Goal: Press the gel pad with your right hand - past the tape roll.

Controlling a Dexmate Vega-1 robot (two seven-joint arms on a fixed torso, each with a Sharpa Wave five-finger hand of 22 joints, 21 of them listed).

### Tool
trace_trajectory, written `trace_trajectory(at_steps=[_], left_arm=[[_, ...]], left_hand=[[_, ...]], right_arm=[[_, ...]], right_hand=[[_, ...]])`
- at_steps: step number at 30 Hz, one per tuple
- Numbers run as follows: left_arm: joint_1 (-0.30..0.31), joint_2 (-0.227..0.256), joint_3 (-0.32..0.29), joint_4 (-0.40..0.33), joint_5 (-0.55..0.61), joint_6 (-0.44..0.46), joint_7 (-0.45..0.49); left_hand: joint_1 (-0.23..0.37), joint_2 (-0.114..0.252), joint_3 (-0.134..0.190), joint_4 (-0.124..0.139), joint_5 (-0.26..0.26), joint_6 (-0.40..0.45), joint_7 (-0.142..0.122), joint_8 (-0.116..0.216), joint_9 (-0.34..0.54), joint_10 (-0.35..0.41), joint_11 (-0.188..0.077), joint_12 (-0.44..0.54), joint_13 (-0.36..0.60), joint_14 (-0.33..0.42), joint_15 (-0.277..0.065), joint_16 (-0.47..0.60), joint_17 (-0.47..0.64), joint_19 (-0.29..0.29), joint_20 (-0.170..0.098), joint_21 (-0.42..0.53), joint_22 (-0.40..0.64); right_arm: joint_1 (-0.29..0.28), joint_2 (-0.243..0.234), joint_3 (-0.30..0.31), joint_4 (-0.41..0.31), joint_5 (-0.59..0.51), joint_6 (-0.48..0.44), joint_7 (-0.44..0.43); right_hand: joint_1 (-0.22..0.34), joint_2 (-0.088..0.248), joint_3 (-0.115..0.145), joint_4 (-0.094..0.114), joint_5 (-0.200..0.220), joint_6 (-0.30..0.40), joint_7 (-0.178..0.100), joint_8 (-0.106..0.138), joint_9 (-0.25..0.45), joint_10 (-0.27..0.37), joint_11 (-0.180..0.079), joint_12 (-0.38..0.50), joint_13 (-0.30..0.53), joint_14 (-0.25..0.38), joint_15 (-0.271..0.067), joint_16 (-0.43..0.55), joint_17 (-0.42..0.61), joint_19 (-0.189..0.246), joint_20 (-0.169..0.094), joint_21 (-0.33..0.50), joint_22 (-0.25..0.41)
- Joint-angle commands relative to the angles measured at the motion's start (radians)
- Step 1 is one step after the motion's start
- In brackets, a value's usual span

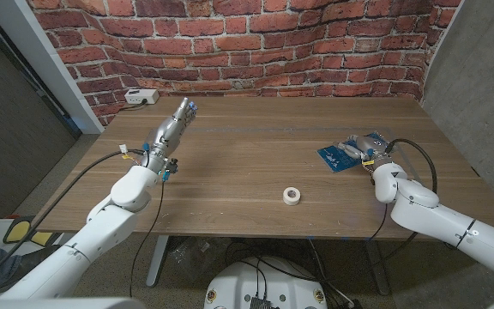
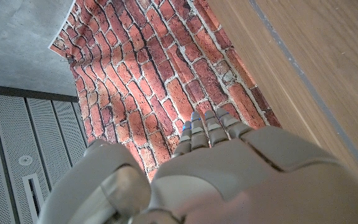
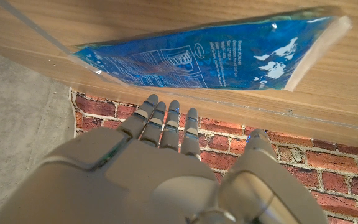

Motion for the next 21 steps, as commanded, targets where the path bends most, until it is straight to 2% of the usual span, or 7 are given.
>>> trace_trajectory(at_steps=[1,4,7,11,13,21], left_arm=[[-0.018,-0.017,0.016,0.026,-0.012,-0.003,-0.01],[-0.023,-0.017,0.017,0.031,-0.01,-0.006,-0.013],[-0.025,-0.015,0.017,0.03,-0.009,-0.005,-0.013],[-0.027,-0.013,0.016,0.032,-0.009,-0.004,-0.012],[-0.027,-0.012,0.015,0.032,-0.009,-0.003,-0.01],[-0.03,-0.007,0.013,0.033,-0.009,-0.004,-0.013]], left_hand=[[0.006,0.003,-0.008,-0.002,0.0,0.025,0.013,0.004,0.006,0.026,0.006,0.004,0.003,0.029,0.001,0.004,0.002,0.037,-0.04,0.01,0.002],[0.007,0.003,-0.009,-0.002,0.0,0.03,0.015,0.005,0.006,0.029,0.007,0.004,0.003,0.029,0.001,0.003,0.002,0.039,-0.043,0.009,0.002],[0.01,0.004,-0.01,-0.003,-0.001,0.025,0.013,0.001,0.006,0.018,0.01,-0.002,0.003,0.017,0.003,-0.003,0.002,0.025,-0.034,0.002,0.001],[0.011,0.004,-0.011,-0.003,-0.001,0.024,0.01,0.0,0.006,0.02,0.007,-0.001,0.003,0.018,0.001,-0.003,0.002,0.025,-0.031,0.001,0.001],[0.012,0.005,-0.012,-0.003,-0.001,0.027,0.01,0.001,0.006,0.022,-0.002,-0.001,0.003,0.02,0.0,-0.003,0.002,0.025,-0.029,0.0,0.001],[0.013,0.006,-0.012,-0.003,-0.001,0.031,0.009,0.001,0.006,0.024,0.002,-0.001,0.003,0.022,-0.003,-0.003,0.002,0.025,-0.026,-0.001,0.001]], right_arm=[[0.051,0.013,-0.044,0.027,0.001,-0.034,0.039],[0.065,0.015,-0.057,0.031,-0.005,-0.044,0.049],[0.078,0.014,-0.069,0.032,-0.011,-0.055,0.062],[0.085,0.018,-0.075,0.035,-0.012,-0.067,0.064],[0.091,0.018,-0.083,0.037,-0.018,-0.073,0.066],[0.107,0.016,-0.098,0.038,-0.019,-0.09,0.088]], right_hand=[[0.008,0.012,0.01,0.0,-0.002,-0.011,-0.006,-0.006,0.003,0.0,-0.008,-0.002,0.002,0.003,-0.004,0.002,0.003,-0.001,-0.007,-0.001,0.003],[0.012,0.015,0.013,-0.001,-0.002,-0.022,-0.007,-0.009,0.003,-0.01,-0.012,-0.006,0.002,0.001,-0.002,0.001,0.003,0.001,-0.009,0.0,0.003],[0.017,0.019,0.017,-0.003,-0.003,-0.035,-0.002,-0.013,0.003,-0.012,-0.011,-0.006,0.002,-0.001,-0.003,0.001,0.002,0.008,-0.011,0.002,0.003],[0.036,0.028,0.028,-0.011,-0.002,-0.084,0.008,-0.024,0.003,-0.021,-0.018,-0.009,0.003,-0.002,-0.003,0.001,0.002,0.012,-0.014,0.004,0.003],[0.041,0.031,0.031,-0.013,-0.001,-0.088,0.009,-0.023,0.004,-0.022,-0.021,-0.009,0.003,-0.002,-0.004,0.001,0.002,0.013,-0.014,0.004,0.003],[0.05,0.032,0.035,-0.016,-0.001,-0.076,0.014,-0.013,0.004,-0.02,-0.019,-0.008,0.003,-0.004,-0.006,0.0,0.001,0.014,-0.017,0.005,0.003]])
